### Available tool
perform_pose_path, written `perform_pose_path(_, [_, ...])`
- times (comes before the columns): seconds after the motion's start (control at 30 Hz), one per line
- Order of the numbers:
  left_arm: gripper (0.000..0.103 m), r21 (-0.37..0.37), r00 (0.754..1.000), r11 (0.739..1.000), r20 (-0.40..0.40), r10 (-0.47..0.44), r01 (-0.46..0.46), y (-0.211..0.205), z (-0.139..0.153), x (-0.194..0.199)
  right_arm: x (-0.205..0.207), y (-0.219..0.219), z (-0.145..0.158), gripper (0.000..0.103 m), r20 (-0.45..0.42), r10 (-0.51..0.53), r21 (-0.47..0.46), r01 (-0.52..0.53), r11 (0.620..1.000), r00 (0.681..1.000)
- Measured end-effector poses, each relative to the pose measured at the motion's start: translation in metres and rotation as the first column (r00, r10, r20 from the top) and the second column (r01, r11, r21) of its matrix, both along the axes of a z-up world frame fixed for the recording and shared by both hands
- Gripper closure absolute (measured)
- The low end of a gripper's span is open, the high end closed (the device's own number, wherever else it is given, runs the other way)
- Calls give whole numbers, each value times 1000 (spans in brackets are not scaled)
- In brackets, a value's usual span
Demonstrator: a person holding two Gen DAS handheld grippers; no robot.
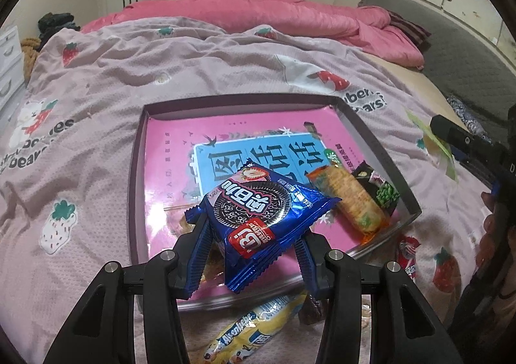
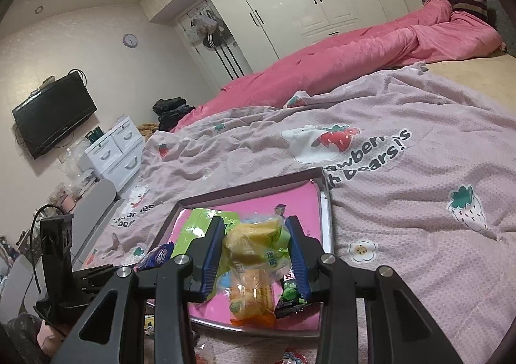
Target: Organize snacks
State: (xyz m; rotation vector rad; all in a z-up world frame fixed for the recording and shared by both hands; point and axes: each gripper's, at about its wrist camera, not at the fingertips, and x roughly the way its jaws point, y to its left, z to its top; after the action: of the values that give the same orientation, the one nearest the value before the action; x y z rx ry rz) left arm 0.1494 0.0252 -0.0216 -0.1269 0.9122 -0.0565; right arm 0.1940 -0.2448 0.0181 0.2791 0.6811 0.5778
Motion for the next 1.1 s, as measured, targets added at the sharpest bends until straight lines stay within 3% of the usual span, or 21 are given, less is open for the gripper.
perform_pose_path(0.37, [53, 48, 1000, 998, -3, -29, 29, -11, -9, 1, 3, 9, -7, 64, -8, 9, -38, -9, 999, 1000])
perform_pose_path(1.1, [52, 58, 996, 995, -21, -83, 84, -30, -21, 11, 13, 24, -29, 63, -70, 18, -83, -24, 996, 997])
